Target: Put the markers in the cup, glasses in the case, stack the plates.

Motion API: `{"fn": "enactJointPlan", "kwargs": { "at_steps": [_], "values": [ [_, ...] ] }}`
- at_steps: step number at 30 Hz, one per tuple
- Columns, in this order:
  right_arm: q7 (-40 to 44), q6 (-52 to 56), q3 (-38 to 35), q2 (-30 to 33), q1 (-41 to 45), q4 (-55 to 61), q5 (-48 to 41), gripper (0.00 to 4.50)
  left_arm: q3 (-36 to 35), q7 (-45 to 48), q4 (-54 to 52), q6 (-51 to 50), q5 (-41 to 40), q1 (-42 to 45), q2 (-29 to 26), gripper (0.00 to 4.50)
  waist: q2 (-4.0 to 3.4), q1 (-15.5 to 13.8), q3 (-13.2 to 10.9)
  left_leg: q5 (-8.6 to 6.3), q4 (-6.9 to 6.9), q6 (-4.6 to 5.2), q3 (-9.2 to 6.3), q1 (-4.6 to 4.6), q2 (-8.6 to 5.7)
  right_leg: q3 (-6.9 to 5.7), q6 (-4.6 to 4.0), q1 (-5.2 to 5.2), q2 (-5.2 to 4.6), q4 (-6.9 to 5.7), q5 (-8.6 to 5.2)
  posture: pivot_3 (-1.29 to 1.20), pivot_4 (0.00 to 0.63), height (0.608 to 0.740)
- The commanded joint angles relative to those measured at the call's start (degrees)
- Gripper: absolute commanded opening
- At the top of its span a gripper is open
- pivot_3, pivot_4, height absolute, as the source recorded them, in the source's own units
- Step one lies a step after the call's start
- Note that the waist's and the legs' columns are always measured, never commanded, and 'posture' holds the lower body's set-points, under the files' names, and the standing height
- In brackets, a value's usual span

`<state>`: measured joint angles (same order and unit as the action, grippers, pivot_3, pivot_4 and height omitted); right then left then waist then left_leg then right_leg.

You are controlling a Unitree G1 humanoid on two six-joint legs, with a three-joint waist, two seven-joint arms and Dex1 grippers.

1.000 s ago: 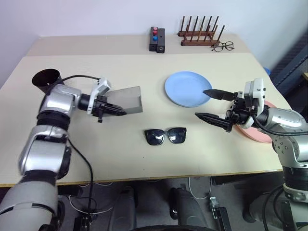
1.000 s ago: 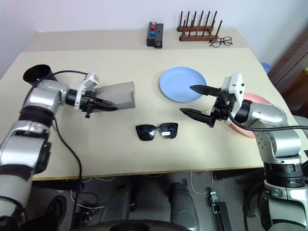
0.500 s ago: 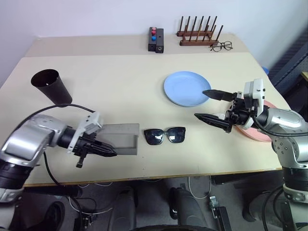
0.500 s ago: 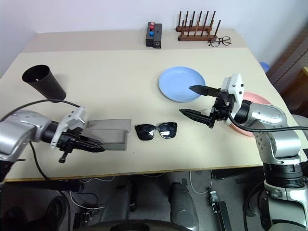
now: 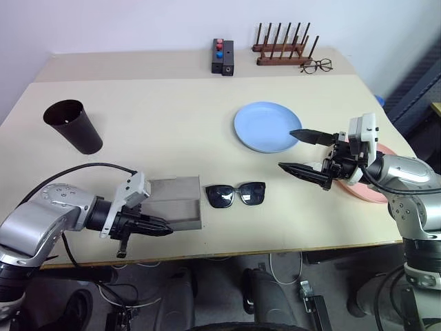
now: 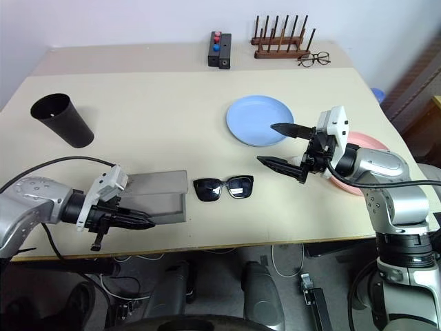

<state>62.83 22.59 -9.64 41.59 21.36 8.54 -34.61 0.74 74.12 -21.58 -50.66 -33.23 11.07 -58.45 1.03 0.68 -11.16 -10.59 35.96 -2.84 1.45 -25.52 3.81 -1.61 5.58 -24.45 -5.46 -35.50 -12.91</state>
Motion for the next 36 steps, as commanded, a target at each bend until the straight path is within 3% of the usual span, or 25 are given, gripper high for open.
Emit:
{"fn": "enactJointPlan", "kwargs": {
  "at_steps": [1,8,9,12,17,25,31,36],
  "values": [
    [0.0,-0.8,-1.6,0.2,0.5,1.1,-1.0,4.36,-1.6,0.1,-1.3,1.7,-0.8,-0.7,-1.2,0.03,0.0,-0.1,0.0,0.0,0.0,0.0,0.01,0.0,0.0,0.0,0.0,0.0,0.0,0.01,0.0,0.0,0.15,0.74],
    [0.0,-0.6,-1.6,0.3,1.1,0.9,-1.1,4.36,0.7,-1.0,-0.1,2.7,-0.7,-0.3,0.2,0.03,0.0,-0.1,0.0,-0.01,0.0,-0.01,0.01,0.0,0.0,0.0,0.0,0.02,-0.02,0.06,0.0,0.0,0.15,0.74],
    [0.1,-0.6,-1.6,0.4,1.1,0.8,-1.1,4.36,0.8,-1.0,-0.1,2.9,-0.7,-0.4,0.2,0.69,-0.01,0.0,0.0,-0.01,0.0,-0.01,0.01,-0.01,0.0,0.0,0.0,0.01,-0.01,0.06,0.0,0.0,0.15,0.74],
    [0.1,-0.5,-1.7,0.4,1.0,1.0,-1.2,4.36,0.0,-0.9,0.2,2.6,-1.6,-0.4,0.3,1.91,0.0,-0.1,0.0,-0.01,-0.01,-0.01,0.01,0.0,0.0,0.0,0.0,0.01,-0.01,0.06,0.0,0.0,0.15,0.74],
    [0.1,-0.6,-1.4,0.2,1.4,0.6,-1.1,4.36,-3.1,-0.6,2.4,-0.8,-5.5,3.2,-0.6,4.44,0.0,-0.2,0.0,-0.01,0.01,-0.01,0.01,-0.01,0.0,-0.01,0.0,0.01,-0.01,0.06,0.0,0.0,0.15,0.74],
    [0.0,-1.0,-0.8,-0.5,1.9,0.1,-0.8,4.36,-2.7,-3.5,9.3,-0.1,-6.5,16.5,5.0,4.44,0.0,-0.3,0.0,0.0,0.03,0.0,0.01,-0.01,-0.01,0.0,0.0,0.05,0.0,0.03,0.0,0.0,0.15,0.74],
    [0.1,-1.6,0.0,-1.2,2.9,-0.7,-0.4,4.36,9.4,-2.5,22.6,8.4,3.7,31.0,15.8,4.44,0.01,-1.2,0.0,0.01,0.15,0.01,0.01,0.02,-0.04,0.0,0.02,0.14,0.03,-0.04,0.01,0.0,0.15,0.74],
    [0.6,-1.7,-0.4,-0.6,2.3,0.1,-0.5,4.36,18.2,5.1,39.5,17.0,10.8,41.2,26.2,4.44,0.01,-1.5,0.0,0.01,0.19,0.02,0.0,-0.02,-0.05,0.0,0.03,0.14,0.05,-0.04,0.01,0.0,0.15,0.74]
  ]
}}
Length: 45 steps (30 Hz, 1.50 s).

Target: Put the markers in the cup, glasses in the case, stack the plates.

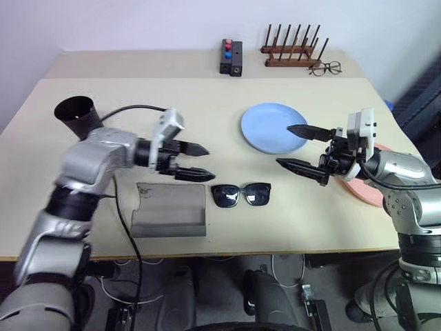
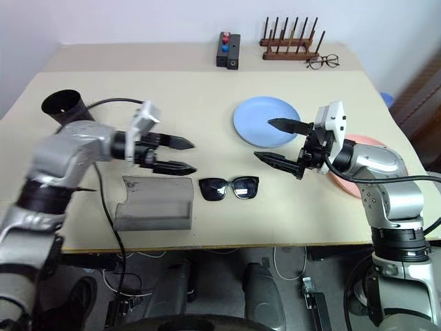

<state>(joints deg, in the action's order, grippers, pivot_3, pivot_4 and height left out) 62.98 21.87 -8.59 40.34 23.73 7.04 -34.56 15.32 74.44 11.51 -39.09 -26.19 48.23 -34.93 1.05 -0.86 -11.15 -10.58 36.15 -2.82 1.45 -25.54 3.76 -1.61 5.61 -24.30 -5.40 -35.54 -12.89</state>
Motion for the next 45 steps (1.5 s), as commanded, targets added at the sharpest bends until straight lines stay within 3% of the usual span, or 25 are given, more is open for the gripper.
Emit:
{"fn": "enactJointPlan", "kwargs": {
  "at_steps": [1,11,15,22,25,32,45],
  "values": [
    [0.5,-1.0,-1.6,0.8,-0.4,1.9,-0.6,4.36,4.6,6.2,8.8,6.4,4.7,5.3,3.9,4.44,0.0,0.1,0.0,0.0,-0.01,0.0,0.0,-0.01,0.0,0.0,0.0,0.0,0.0,0.01,0.0,0.0,0.15,0.74],
    [-2.5,0.4,-4.1,1.4,-4.6,6.9,-1.9,4.36,12.6,17.4,35.5,24.4,17.9,17.9,17.2,4.44,0.01,0.1,0.0,-0.01,0.03,0.01,-0.02,-0.06,0.0,0.0,0.01,-0.04,0.0,0.0,0.0,0.0,0.15,0.74],
    [-3.8,0.6,-4.6,1.4,-6.0,8.4,-2.0,4.36,16.1,18.1,39.5,26.8,18.0,19.9,18.8,4.44,0.01,0.2,0.0,-0.01,0.01,0.03,-0.03,-0.06,0.0,0.0,0.0,-0.06,0.0,-0.01,-0.01,0.0,0.15,0.74],
    [-5.2,1.3,-5.6,1.6,-7.4,10.3,-2.6,4.36,16.4,18.1,44.5,31.1,20.1,19.9,21.7,4.44,0.01,0.1,0.0,-0.01,0.03,0.03,-0.05,-0.08,0.0,0.0,0.0,-0.06,0.0,0.0,-0.01,0.0,0.15,0.74],
    [-5.5,1.5,-5.7,1.7,-7.9,10.8,-2.9,4.36,15.6,18.1,45.1,31.0,20.4,19.6,22.5,3.65,0.01,0.1,0.0,-0.01,0.03,0.03,-0.05,-0.1,0.0,-0.01,0.0,-0.06,0.0,0.0,-0.01,0.0,0.15,0.74],
    [-5.6,1.6,-5.2,1.9,-7.3,10.4,-3.0,4.36,13.8,18.1,45.6,30.3,21.2,19.0,23.2,0.06,0.01,0.1,0.0,-0.01,0.03,0.03,-0.06,-0.1,0.0,-0.01,0.0,-0.07,0.0,0.0,-0.01,0.0,0.15,0.74],
    [-5.2,1.1,-4.6,1.6,-6.7,9.4,-2.7,4.36,10.3,18.1,45.8,28.8,19.9,21.1,22.1,0.06,0.01,0.1,0.0,-0.01,0.03,0.03,-0.07,-0.1,0.0,-0.01,0.0,-0.07,0.0,-0.01,-0.01,0.0,0.15,0.74]
  ]
}}
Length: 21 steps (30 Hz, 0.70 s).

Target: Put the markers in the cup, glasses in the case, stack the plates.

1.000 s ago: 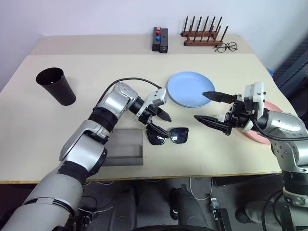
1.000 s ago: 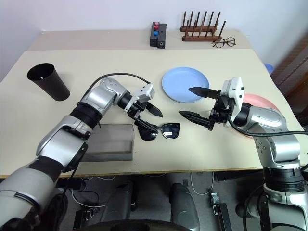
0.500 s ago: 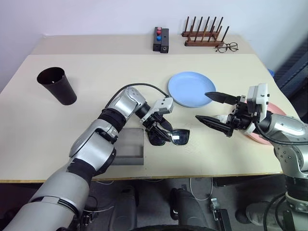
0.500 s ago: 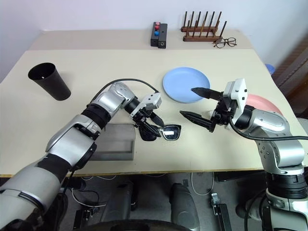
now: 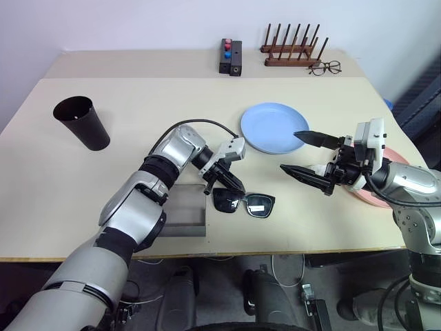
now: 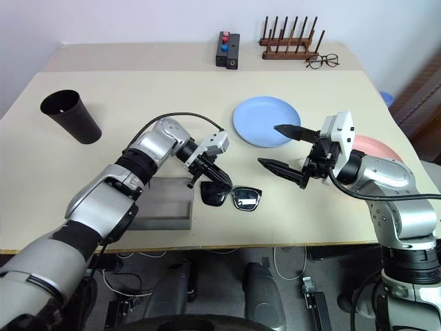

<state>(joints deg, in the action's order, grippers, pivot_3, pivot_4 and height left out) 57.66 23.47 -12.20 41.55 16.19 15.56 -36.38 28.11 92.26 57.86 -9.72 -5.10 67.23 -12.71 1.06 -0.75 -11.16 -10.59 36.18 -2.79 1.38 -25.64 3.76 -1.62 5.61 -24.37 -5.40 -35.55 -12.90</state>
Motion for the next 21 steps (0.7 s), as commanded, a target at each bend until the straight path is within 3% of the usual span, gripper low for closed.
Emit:
{"fn": "enactJointPlan", "kwargs": {
  "at_steps": [1,4,10,11,21],
  "values": [
    [0.1,-0.5,-1.0,0.3,0.9,0.9,-0.9,4.36,-2.1,0.2,-0.5,-3.5,-3.0,3.0,-0.1,0.06,0.0,0.0,0.0,0.0,0.0,0.0,0.0,0.0,0.0,0.0,0.0,0.0,0.0,0.0,0.0,0.0,0.15,0.74],
    [0.1,-0.6,-1.0,0.2,0.8,0.9,-0.9,4.36,-1.0,0.2,-1.4,-8.4,-6.8,4.4,-0.6,1.35,0.0,0.0,0.0,0.0,0.01,0.0,-0.01,-0.01,0.0,0.0,0.0,0.0,0.0,0.0,0.0,0.0,0.15,0.74],
    [0.0,-0.5,-1.1,0.2,0.7,0.9,-1.0,4.36,2.6,0.2,-4.0,-4.9,-8.5,4.6,-2.1,4.3,0.0,0.0,0.0,0.0,-0.01,0.0,-0.01,0.0,0.0,0.0,0.0,0.0,0.01,0.0,0.0,0.0,0.15,0.74],
    [0.0,-0.5,-1.1,0.2,0.7,0.9,-1.0,4.36,3.7,0.2,-4.5,-4.3,-8.6,4.5,-2.3,4.45,0.0,0.0,0.0,0.0,-0.01,0.0,-0.01,0.0,0.0,0.0,0.0,0.0,0.0,0.0,0.0,0.0,0.15,0.74],
    [-0.1,-0.6,-1.1,0.1,0.8,0.9,-0.9,4.36,14.1,0.2,-6.4,2.5,-7.1,3.4,-2.9,4.45,0.0,0.0,0.0,0.0,0.01,0.0,-0.01,-0.02,0.0,0.0,0.0,0.0,0.0,0.0,0.0,0.0,0.15,0.74]
  ]
}}
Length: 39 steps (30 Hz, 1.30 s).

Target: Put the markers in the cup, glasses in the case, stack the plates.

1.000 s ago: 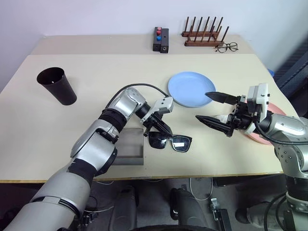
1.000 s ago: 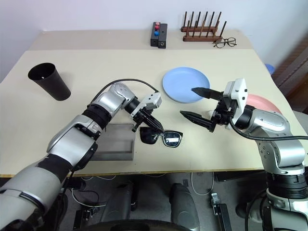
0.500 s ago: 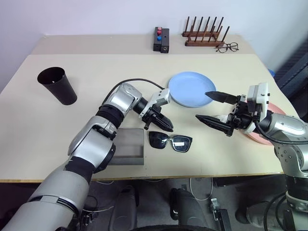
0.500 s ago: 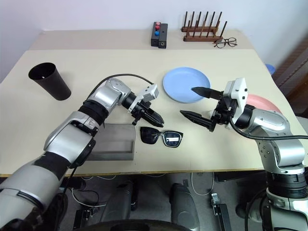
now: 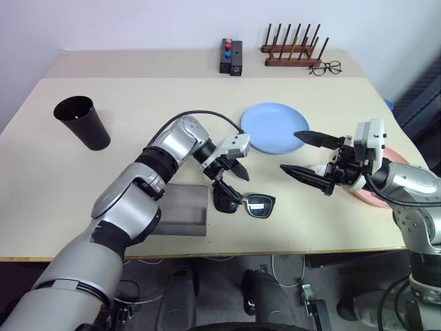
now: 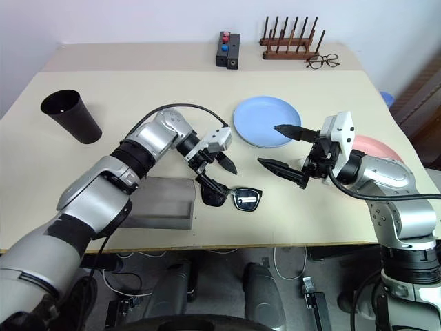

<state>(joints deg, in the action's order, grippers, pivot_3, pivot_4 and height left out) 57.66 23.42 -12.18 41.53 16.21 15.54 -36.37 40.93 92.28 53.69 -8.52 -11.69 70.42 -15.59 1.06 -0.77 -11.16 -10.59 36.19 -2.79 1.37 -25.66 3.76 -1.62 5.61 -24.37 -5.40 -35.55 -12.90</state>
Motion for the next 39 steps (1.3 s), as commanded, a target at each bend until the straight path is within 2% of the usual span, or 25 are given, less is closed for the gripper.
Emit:
{"fn": "enactJointPlan", "kwargs": {
  "at_steps": [1,8,9,11,18,19,32,39],
  "values": [
    [-0.1,-0.6,-1.1,0.1,0.7,0.9,-0.9,4.36,1.9,0.2,-3.0,1.1,-1.2,0.0,0.0,4.45,0.0,0.0,0.0,0.0,0.0,0.0,0.0,0.0,0.0,0.0,0.0,0.0,0.0,0.0,0.0,0.0,0.15,0.74],
    [-0.4,-0.7,-1.3,0.0,0.4,1.3,-0.9,4.36,2.1,0.2,-4.6,2.0,1.5,-2.2,1.2,4.45,0.0,0.0,0.0,0.0,0.01,0.0,0.0,0.0,0.0,0.0,0.0,0.0,0.0,0.0,0.0,0.0,0.15,0.74],
    [-0.5,-0.8,-1.3,0.0,0.4,1.3,-0.8,4.36,2.2,0.2,-4.6,2.9,2.4,-2.6,1.0,4.23,0.0,0.0,0.0,0.0,0.0,0.0,0.0,0.01,0.0,0.0,0.0,0.0,0.0,0.0,0.0,0.0,0.15,0.74],
    [-0.4,-0.9,-1.3,0.1,0.4,1.2,-0.7,4.36,2.5,0.2,-4.9,2.9,3.0,-3.2,0.6,3.73,0.0,0.0,0.0,0.0,0.0,0.0,0.0,0.01,0.0,0.0,0.0,0.0,0.0,0.0,0.0,0.0,0.15,0.74],
    [-0.4,-1.0,-1.1,0.0,0.7,0.9,-0.7,4.36,1.3,0.2,-5.3,1.0,2.2,-3.3,0.6,0.36,-0.01,0.0,0.0,0.0,0.01,0.0,0.0,0.01,0.0,0.0,0.0,0.0,0.0,0.0,0.0,0.0,0.15,0.74],
    [-0.4,-1.0,-1.1,0.0,0.8,0.8,-0.7,4.36,1.1,0.2,-5.5,1.0,1.8,-3.2,0.6,0.04,-0.05,-0.2,0.0,0.0,0.01,0.0,0.0,0.02,0.0,0.0,0.0,0.02,0.0,0.0,0.0,0.0,0.15,0.74],
    [-0.1,-1.4,-0.7,-0.2,1.2,0.3,-0.6,4.36,-5.8,0.2,-5.7,-6.3,-4.2,0.6,-2.3,0.04,-0.05,0.0,0.0,0.0,0.08,0.01,-0.04,0.03,-0.01,0.0,-0.01,0.06,0.0,-0.02,0.01,0.0,0.15,0.74],
    [0.5,-1.4,-0.5,-0.2,1.5,-0.2,-0.6,4.36,-7.1,0.2,-11.0,-12.6,-9.8,2.2,-11.2,0.04,-0.06,0.2,0.0,0.0,0.0,0.01,-0.04,0.05,-0.01,0.01,0.0,0.04,0.01,-0.02,0.0,0.0,0.15,0.74]
  ]
}}
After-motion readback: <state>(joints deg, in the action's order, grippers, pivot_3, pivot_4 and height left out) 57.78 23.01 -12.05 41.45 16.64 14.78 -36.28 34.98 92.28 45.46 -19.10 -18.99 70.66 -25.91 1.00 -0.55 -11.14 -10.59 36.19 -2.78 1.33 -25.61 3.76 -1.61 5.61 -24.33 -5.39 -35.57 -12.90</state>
